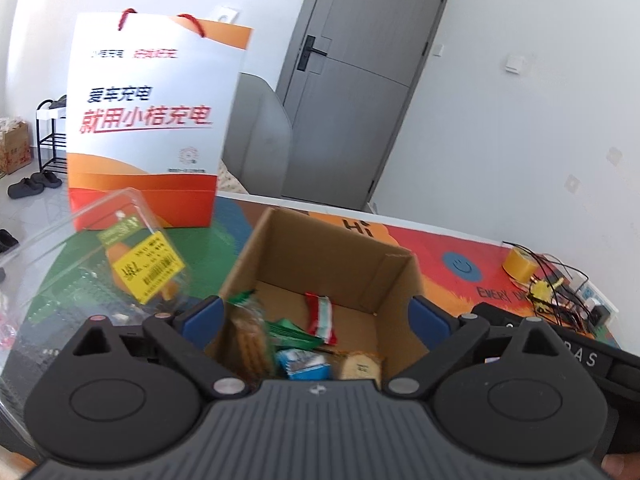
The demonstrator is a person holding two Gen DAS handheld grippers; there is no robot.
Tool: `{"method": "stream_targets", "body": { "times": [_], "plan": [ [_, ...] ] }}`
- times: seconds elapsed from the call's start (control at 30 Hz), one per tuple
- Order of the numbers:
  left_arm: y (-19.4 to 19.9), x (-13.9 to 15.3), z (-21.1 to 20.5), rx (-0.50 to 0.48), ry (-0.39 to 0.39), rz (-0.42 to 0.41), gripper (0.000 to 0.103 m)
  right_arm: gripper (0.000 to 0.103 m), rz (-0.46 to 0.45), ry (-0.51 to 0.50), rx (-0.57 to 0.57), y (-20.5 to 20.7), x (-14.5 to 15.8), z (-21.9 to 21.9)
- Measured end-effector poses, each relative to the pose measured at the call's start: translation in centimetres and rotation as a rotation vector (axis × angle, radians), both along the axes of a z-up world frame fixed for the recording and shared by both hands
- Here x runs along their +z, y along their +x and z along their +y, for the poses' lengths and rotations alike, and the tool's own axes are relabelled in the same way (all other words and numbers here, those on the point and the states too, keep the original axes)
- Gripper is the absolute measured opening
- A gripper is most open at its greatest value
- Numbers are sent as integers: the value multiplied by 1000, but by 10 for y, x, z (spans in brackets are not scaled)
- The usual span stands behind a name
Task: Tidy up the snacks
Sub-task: 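Open the left tool over the box while the right tool releases the red candy in, then move both open tools back from the box to the snack pile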
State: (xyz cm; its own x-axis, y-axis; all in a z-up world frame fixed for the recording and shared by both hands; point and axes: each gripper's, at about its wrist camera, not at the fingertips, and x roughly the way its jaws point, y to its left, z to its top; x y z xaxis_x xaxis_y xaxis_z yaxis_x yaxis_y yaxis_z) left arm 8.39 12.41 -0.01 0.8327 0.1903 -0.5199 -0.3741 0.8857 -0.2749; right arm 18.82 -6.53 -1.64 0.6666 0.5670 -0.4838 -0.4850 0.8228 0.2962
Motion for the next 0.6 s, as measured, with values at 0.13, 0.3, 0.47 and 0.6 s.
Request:
{"method": "stream_targets", "body": {
  "times": [0.13, 0.3, 0.47, 0.6],
  "plan": [
    [6, 0, -15, -20, 12, 3, 98, 85, 6, -2, -26, 0, -3, -19],
    [12, -1, -33, -53, 15, 1, 98, 89, 14, 17, -52, 1, -5, -45],
    [18, -1, -50, -80, 16, -4, 98, 90, 9, 19, -92, 2, -7, -68],
    [24, -1, -63, -104, 14, -2, 98, 91, 6, 22, -122, 2, -8, -85]
  ]
}}
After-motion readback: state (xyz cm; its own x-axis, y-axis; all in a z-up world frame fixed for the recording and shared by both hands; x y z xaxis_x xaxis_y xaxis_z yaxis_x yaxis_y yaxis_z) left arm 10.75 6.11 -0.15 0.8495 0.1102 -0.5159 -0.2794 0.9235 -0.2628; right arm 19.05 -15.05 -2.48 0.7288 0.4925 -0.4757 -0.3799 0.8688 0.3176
